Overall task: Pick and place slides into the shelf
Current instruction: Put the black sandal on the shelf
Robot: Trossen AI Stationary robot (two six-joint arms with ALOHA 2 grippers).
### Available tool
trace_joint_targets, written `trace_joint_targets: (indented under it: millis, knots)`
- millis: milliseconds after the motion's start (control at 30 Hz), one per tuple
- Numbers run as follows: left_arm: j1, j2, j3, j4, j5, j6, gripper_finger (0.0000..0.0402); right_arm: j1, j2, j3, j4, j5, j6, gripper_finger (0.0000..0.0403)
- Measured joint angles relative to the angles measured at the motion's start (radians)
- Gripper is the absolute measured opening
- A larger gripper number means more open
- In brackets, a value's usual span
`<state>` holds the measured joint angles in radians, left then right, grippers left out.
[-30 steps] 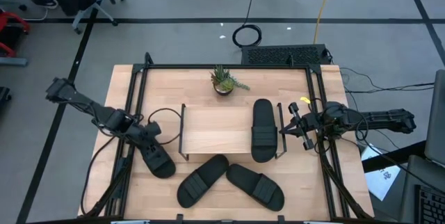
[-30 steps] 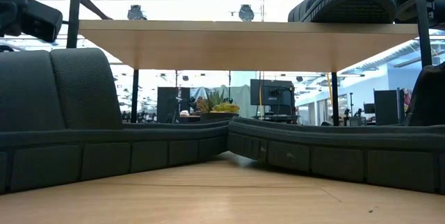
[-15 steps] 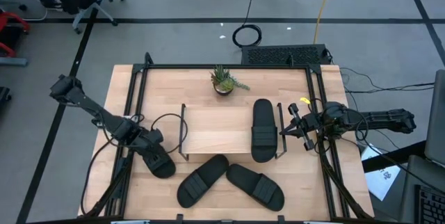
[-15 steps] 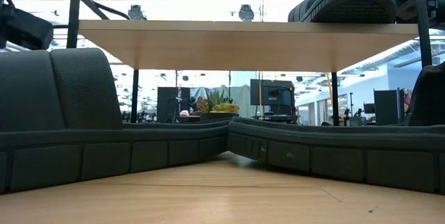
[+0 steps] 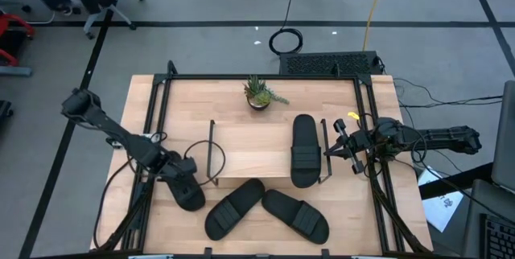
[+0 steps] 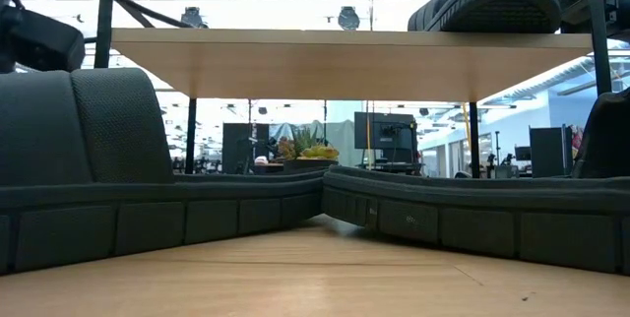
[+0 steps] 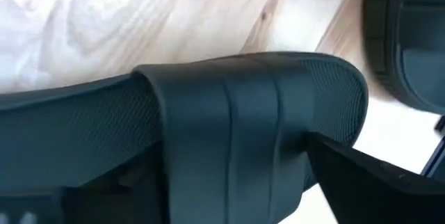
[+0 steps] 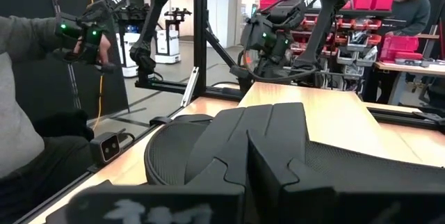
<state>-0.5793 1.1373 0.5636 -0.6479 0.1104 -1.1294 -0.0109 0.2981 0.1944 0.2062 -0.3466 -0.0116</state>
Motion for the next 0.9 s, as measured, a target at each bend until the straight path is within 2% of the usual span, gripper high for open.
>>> trace_joint_targets:
  millis: [100, 300, 333, 567, 667, 733, 900]
  knots:
    - [0.0, 0.024, 0.001, 0.002, 0.018, 0.037, 0.0229, 0.0, 0.0, 0.0, 0.0, 0.0, 0.0, 0.0]
    - [0.0, 0.021, 0.002, 0.017, 0.052, 0.11, 0.0036, 0.0, 0.0, 0.0, 0.0, 0.0, 0.0, 0.0]
    - [0.0, 0.016, 0.002, 0.02, 0.063, 0.118, 0.0019, 0.0, 0.0, 0.0, 0.0, 0.0, 0.0, 0.0]
    - [0.0, -0.032, 0.007, -0.001, 0.077, 0.122, 0.0005, 0.0, 0.0, 0.0, 0.0, 0.0, 0.0, 0.0]
    - [-0.012, -0.05, 0.053, -0.063, 0.074, 0.121, 0.0005, 0.0, 0.0, 0.0, 0.0, 0.0, 0.0, 0.0]
    - [-0.024, -0.055, 0.112, -0.143, 0.062, 0.125, 0.0004, 0.0, 0.0, 0.0, 0.0, 0.0, 0.0, 0.0]
    - [-0.06, -0.057, 0.314, -0.468, -0.018, 0.142, 0.0003, 0.0, 0.0, 0.0, 0.0, 0.0, 0.0, 0.0]
